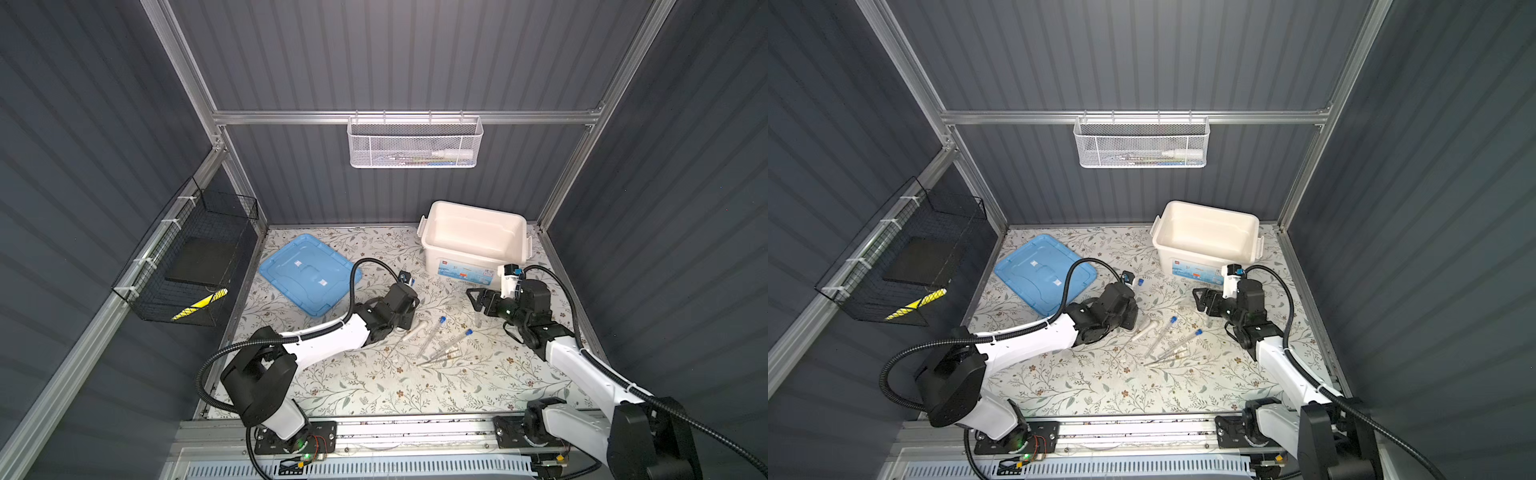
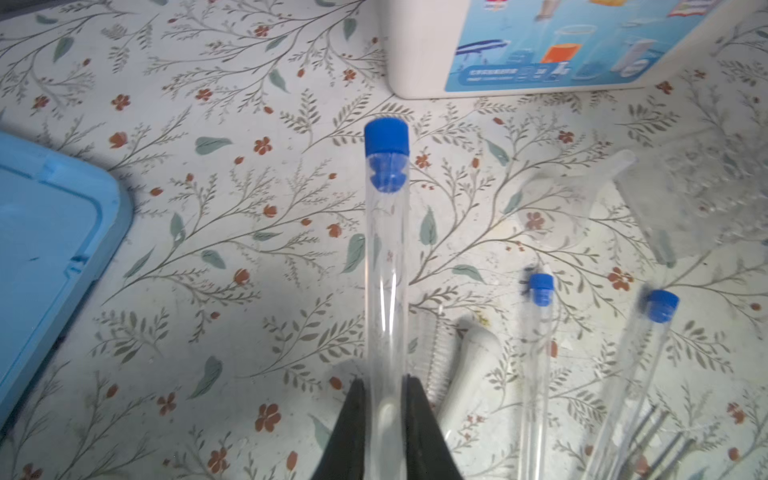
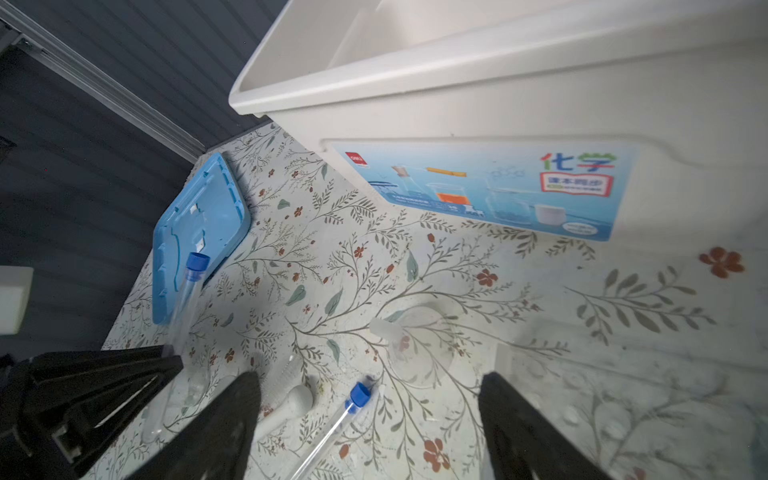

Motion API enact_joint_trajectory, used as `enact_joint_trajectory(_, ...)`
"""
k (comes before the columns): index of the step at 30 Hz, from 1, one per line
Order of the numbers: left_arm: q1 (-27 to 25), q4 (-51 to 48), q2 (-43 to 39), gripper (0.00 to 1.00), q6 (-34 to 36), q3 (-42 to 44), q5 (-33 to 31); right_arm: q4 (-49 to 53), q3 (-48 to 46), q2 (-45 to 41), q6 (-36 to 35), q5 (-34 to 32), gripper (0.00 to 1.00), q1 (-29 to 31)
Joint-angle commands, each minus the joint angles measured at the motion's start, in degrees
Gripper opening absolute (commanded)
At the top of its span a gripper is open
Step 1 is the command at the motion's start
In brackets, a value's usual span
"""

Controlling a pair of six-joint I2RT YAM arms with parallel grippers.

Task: Organize the chemistry lab equipment
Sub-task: 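Lift the test tube with the left gripper while the right gripper reaches toward it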

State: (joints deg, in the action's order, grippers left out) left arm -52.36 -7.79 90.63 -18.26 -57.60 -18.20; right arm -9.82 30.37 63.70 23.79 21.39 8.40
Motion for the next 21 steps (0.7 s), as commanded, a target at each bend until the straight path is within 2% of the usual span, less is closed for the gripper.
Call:
enact_joint_trajectory(1, -1.42, 3.03, 1.50, 0.15, 5.88, -2.18, 3.02, -1.93, 2.27, 1.96, 2.41, 3.78, 0.84, 0.46)
enact_joint_trajectory(14, -2.87, 10.44, 3.30, 0.14, 10.66, -1.20, 9.67, -9.93, 4.65, 10.48, 11.20, 15.79, 0.76, 1.43)
enact_joint_trajectory(21, -3.51, 12.11, 5.24, 0.14, 11.41, -2.11, 12.67, -12.53, 5.74, 14.51, 13.54, 18.82, 0.70, 2.58)
